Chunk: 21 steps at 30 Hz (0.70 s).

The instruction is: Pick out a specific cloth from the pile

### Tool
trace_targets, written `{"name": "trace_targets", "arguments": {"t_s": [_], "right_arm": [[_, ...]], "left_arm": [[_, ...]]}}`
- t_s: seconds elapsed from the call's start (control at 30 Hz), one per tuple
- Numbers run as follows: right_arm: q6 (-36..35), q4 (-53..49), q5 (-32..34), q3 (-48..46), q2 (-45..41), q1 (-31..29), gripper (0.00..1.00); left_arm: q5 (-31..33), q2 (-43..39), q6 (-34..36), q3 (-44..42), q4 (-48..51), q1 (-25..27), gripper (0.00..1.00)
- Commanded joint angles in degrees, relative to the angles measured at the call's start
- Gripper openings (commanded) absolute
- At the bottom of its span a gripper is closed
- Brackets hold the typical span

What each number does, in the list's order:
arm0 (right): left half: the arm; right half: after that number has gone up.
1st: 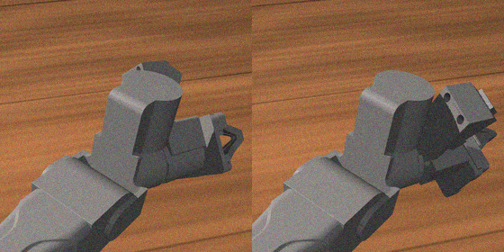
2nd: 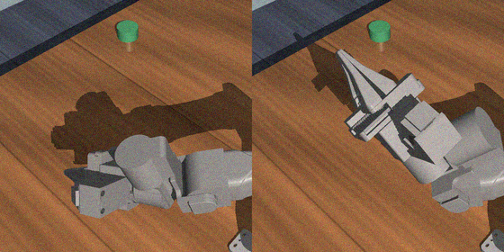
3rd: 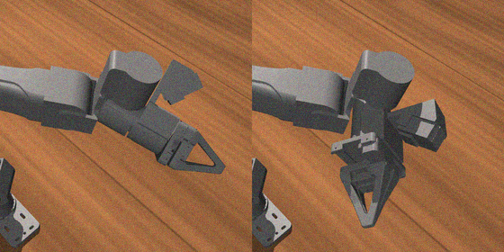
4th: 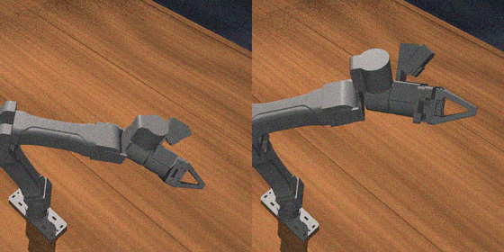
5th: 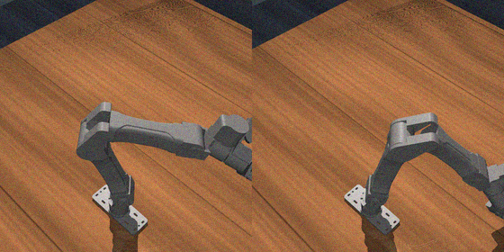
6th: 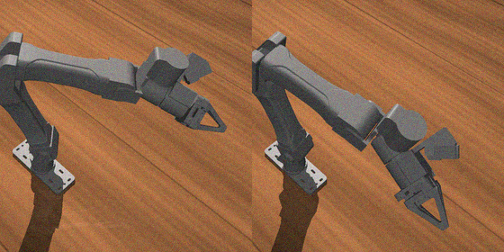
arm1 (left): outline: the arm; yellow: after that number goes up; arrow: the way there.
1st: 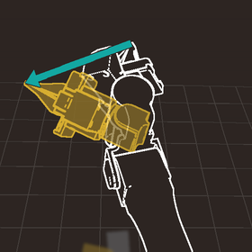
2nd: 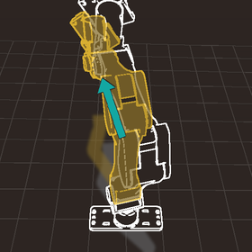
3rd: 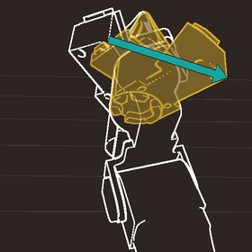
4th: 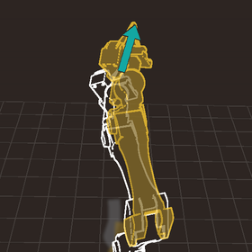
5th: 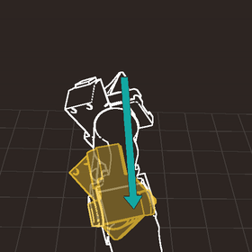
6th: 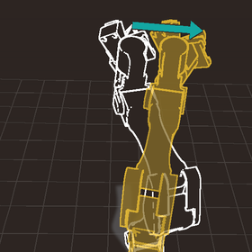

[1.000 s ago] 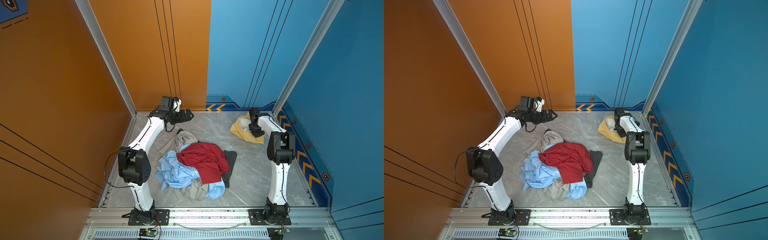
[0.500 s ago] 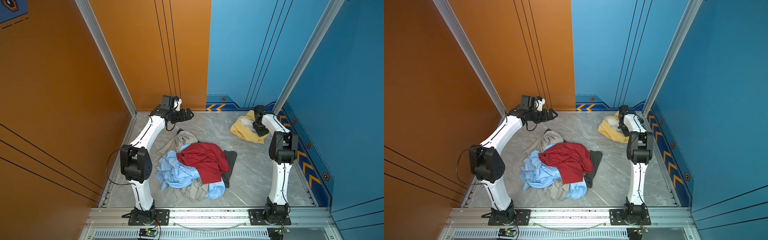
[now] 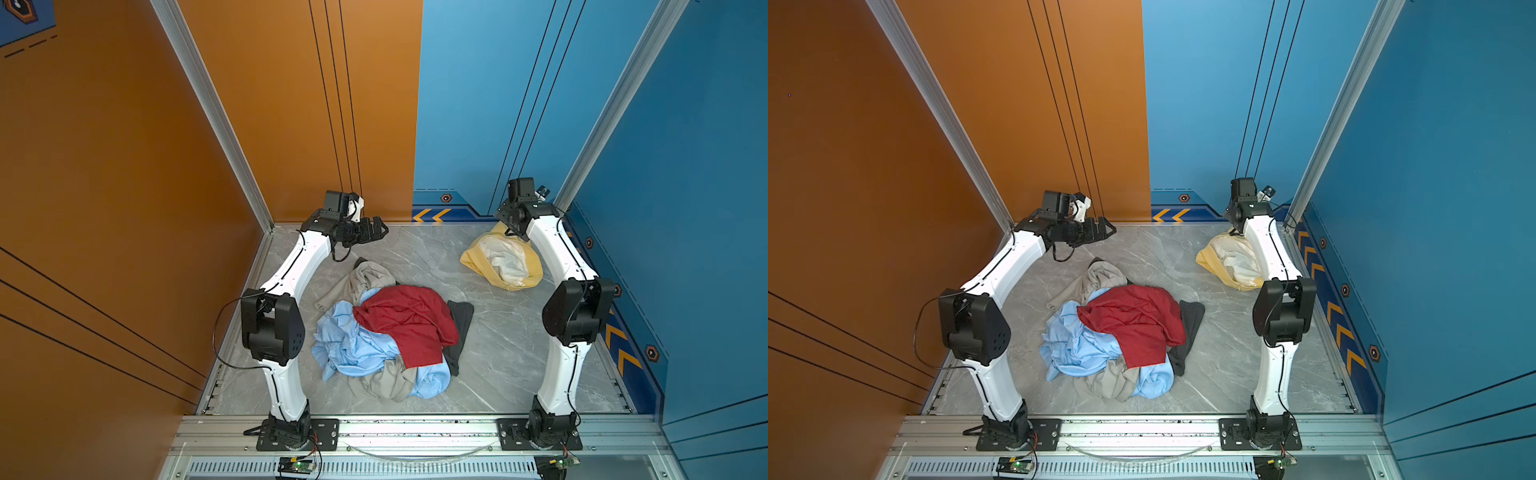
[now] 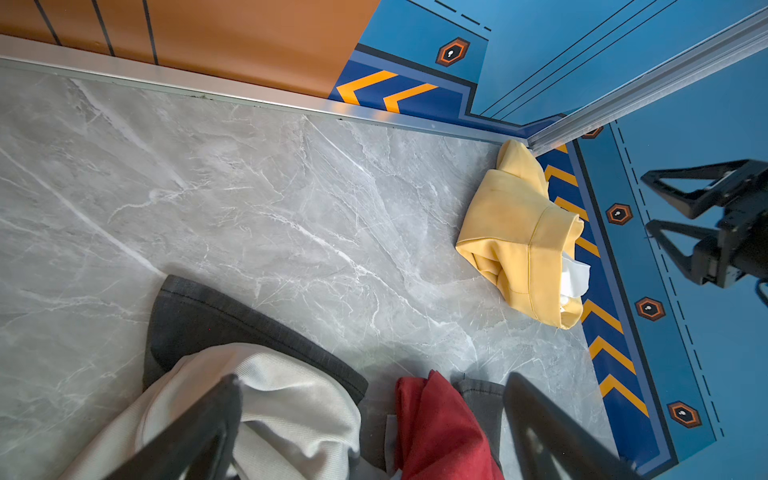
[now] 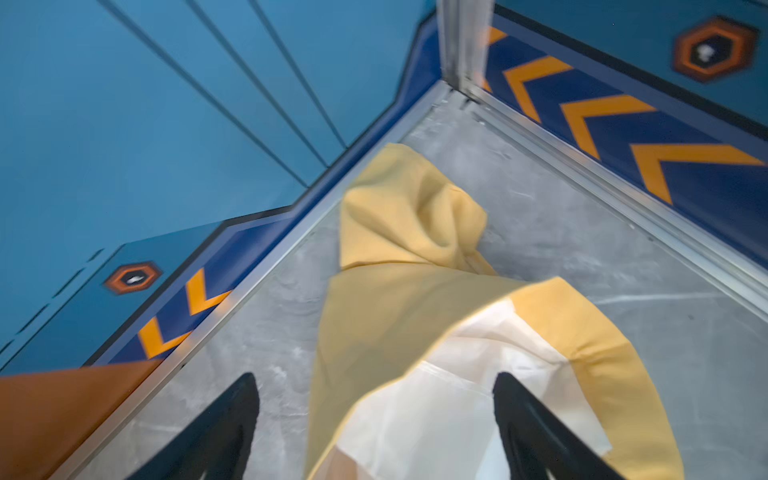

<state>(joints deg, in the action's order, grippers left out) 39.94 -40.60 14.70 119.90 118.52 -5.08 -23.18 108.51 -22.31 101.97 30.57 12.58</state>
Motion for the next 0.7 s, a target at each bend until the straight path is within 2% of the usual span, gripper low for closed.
{"name": "trace_targets", "arguments": {"t_s": [0.0,0.13,0.27,0.33,0.5,0.67], "right_arm": [[-10.0,0.1,-6.7,4.6,3.5,-2.0,0.87],[-13.5,-4.3,-10.3,11.8,9.0,-3.8,0.87],[-13.2,-9.6,-16.4,20.8,16.7,-3.7,0.85],[-13.1,-10.7,-16.9,22.0,18.6,-3.7,0.85],[-14.0,-13.2,-14.8,18.0,17.1,-3.9,0.81],[-14.0,-13.1,-11.7,6.2,10.8,-3.9,0.78]], "left_arm": [[-1.6,0.0,1.1,0.2,0.0,0.5,0.98],[-1.6,-0.1,1.2,0.1,0.0,0.4,0.98],[-1.8,0.0,1.3,0.2,0.0,0.3,0.98],[-1.9,0.1,1.3,0.2,0.0,0.3,0.98],[-2.0,0.2,1.2,0.0,0.1,0.3,0.98],[-2.0,0.4,1.1,-0.4,0.0,0.3,0.98]]}}
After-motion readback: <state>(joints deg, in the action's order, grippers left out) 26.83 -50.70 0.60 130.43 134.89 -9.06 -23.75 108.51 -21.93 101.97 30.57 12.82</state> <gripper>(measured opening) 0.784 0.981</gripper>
